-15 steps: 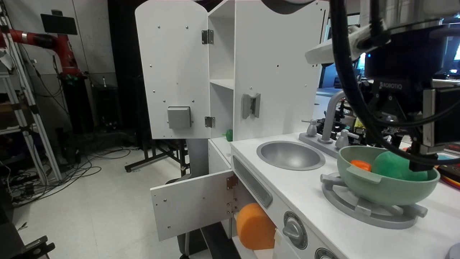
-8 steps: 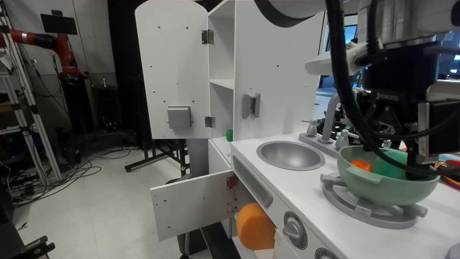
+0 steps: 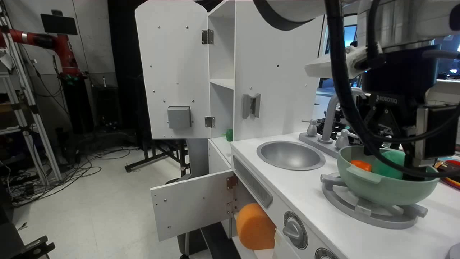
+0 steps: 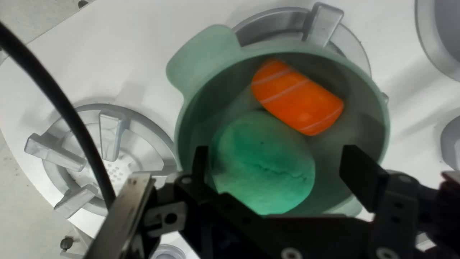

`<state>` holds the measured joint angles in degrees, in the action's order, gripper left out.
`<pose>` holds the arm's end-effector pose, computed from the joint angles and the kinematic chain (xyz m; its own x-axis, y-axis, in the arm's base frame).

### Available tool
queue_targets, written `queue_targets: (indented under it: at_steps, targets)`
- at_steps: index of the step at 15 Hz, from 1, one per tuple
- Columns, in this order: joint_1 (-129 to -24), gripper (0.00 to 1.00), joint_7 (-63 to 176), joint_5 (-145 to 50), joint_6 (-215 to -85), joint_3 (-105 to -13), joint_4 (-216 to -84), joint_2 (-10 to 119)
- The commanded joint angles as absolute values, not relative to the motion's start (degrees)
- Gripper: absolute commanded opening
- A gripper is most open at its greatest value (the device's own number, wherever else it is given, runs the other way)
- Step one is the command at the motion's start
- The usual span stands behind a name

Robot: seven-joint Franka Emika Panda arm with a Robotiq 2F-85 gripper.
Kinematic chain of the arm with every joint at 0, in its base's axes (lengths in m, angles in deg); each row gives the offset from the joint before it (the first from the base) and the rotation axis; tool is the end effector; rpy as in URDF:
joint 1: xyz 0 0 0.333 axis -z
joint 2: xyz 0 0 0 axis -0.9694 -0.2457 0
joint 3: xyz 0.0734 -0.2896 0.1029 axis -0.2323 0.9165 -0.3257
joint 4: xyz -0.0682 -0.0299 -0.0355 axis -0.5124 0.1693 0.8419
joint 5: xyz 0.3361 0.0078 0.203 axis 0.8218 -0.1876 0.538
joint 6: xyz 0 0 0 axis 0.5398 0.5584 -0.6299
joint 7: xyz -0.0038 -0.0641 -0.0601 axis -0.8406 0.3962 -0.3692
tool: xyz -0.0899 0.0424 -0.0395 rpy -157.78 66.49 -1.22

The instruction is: Put the orange and the green sponges in the bottom cabinet and close it

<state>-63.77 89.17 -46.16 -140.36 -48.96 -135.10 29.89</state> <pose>0.6868 -0.2898 0.3190 0.5196 -0.8296 0.2042 -0.8533 -0.5160 0.0748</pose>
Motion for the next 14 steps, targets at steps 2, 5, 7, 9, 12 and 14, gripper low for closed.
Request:
queue_targets:
  at_steps: [2, 5, 7, 9, 12, 14]
  targets:
    - [-64.0, 0.51, 89.4, -45.0, -139.7, -48.4, -133.0, 28.8]
    - [-64.2, 0.30, 89.4, -45.2, -139.6, -48.4, -132.8, 28.8]
    - [-64.4, 0.16, 89.1, -45.4, -139.7, -48.4, -133.2, 29.3]
    - [-65.2, 0.04, 89.2, -46.0, -140.1, -48.2, -134.6, 30.7]
    - [-66.4, 0.04, 89.4, -46.8, -140.9, -47.8, -137.3, 33.6]
    - [-67.2, 0.05, 89.8, -47.6, -140.9, -47.4, -138.2, 35.1]
